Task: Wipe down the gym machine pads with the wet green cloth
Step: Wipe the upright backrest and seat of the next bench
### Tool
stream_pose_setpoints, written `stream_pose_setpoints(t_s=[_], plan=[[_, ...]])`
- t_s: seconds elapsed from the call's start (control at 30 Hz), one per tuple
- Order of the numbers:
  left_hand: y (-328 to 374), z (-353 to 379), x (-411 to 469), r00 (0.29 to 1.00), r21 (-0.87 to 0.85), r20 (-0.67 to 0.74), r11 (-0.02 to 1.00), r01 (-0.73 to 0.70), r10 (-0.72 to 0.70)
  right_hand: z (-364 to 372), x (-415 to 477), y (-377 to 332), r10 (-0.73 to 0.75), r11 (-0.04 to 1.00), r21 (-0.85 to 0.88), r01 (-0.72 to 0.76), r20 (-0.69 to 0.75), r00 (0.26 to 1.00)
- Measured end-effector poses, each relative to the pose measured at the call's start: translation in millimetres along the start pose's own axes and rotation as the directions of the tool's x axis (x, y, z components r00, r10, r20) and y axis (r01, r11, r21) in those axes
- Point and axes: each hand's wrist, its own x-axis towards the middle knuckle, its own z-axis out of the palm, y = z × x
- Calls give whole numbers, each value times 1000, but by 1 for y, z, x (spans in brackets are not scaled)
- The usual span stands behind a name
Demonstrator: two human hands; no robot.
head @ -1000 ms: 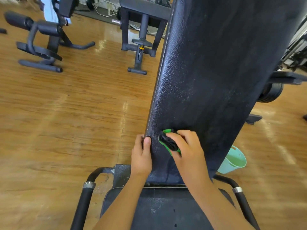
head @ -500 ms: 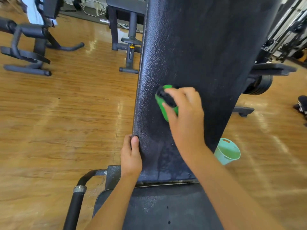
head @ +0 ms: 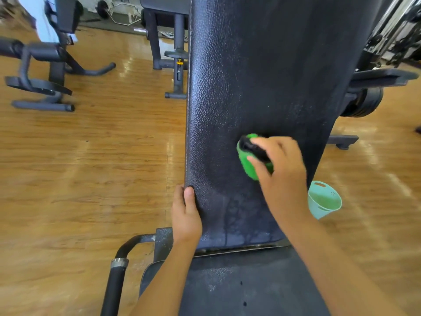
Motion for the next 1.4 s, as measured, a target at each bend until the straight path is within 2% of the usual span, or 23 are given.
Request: stream_pose_setpoints(t_s=[0.07, 0.17, 0.33, 0.4, 0.5, 0.67, 0.73, 0.87, 1.0, 1.1, 1.17, 1.3, 1.4], plan=[[-1, 0, 1, 1000, 7, -9, 1000, -17, 17, -2, 7, 0, 106, 994, 29, -104, -87, 991], [-4, 2, 3, 999, 28, -37, 999, -30, 31, 10, -11, -10, 152, 986, 81, -143, -111, 982], [-7, 3, 5, 995, 33, -82, 998, -48, 50, 27, -82, 2, 99, 994, 36, -103, 89, 991], [-7, 3, 4, 995, 44, -90, 998, -46, 49, 25, -91, 6, 107, 991, 61, -115, 122, 987], [-7, 3, 3, 996, 47, -88, 999, -25, 29, 16, -72, 2, 139, 980, 129, -149, 83, 987], [-4, 2, 2, 996, 51, -79, 997, 54, -50, -7, 3, 15, 226, 971, 108, -211, -146, 963], [-4, 2, 3, 997, 51, -71, 998, 46, -43, -8, 15, 18, 243, 967, 125, -222, -185, 952], [1, 2, 2, 998, 28, -50, 999, -30, 31, 4, -26, 18, 263, 958, 155, -241, -142, 954], [5, 3, -1, 999, 31, -51, 999, -14, 15, 10, -86, 26, 300, 948, 118, -297, -4, 954], [13, 5, -5, 997, 45, -80, 999, -16, 20, 7, -92, 28, 343, 931, 108, -348, 58, 937], [13, 6, -6, 996, 50, -84, 999, -17, 22, 2, -73, 28, 361, 925, 110, -363, 36, 932], [12, 7, -5, 995, 54, -95, 998, -29, 34, -16, -17, 35, 345, 932, 151, -329, -96, 934], [12, 9, -6, 995, 61, -95, 998, -20, 26, -17, -12, 38, 332, 938, 146, -314, -113, 937]])
